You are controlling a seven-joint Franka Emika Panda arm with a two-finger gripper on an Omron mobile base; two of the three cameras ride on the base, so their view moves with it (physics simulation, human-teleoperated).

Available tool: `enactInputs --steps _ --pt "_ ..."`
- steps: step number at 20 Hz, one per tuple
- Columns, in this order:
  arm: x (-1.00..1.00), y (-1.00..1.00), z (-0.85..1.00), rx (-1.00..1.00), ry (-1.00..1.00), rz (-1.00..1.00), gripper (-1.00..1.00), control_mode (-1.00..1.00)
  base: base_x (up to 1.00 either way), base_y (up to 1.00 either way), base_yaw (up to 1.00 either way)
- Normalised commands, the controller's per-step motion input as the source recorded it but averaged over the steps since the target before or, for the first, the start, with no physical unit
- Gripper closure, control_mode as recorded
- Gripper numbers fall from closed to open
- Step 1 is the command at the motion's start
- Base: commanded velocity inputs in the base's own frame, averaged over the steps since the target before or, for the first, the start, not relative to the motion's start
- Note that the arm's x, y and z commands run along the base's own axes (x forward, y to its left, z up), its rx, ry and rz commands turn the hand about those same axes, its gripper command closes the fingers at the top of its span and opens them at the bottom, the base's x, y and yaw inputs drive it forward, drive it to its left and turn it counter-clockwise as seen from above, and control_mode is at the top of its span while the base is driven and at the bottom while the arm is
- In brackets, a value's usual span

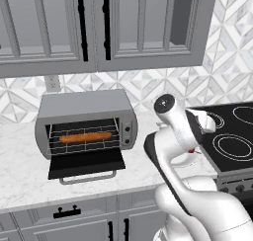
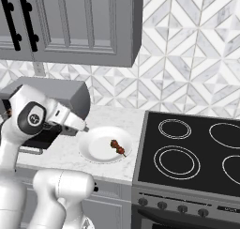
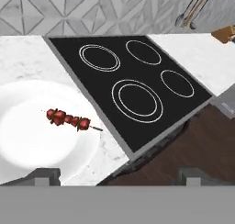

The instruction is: Pick up the kebab skewer and baguette bread, and place them inside the toaster oven. Close the toaster oven door and start by setting the timer.

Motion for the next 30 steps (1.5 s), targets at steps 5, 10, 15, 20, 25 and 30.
enactInputs --steps 5,10,15,20,25,30 --pt "0.33 -0.58 0.00 -0.39 0.49 0.38 -1.00 -1.00 0.00 0.00 0.00" --pt "0.21 -0.24 -0.21 -0.17 0.39 0.40 -1.00 -1.00 0.00 0.00 0.00" --pt "0.30 -0.01 -0.12 0.01 0.36 0.30 -1.00 -1.00 0.00 0.00 0.00" --pt "0.40 -0.04 -0.14 0.05 0.40 0.21 -1.00 -1.00 0.00 0.00 0.00" --pt "0.16 -0.04 -0.52 0.00 0.36 0.04 -1.00 -1.00 0.00 0.00 0.00" --pt "0.11 -0.03 -0.55 0.01 0.16 0.01 -1.00 -1.00 0.00 0.00 0.00"
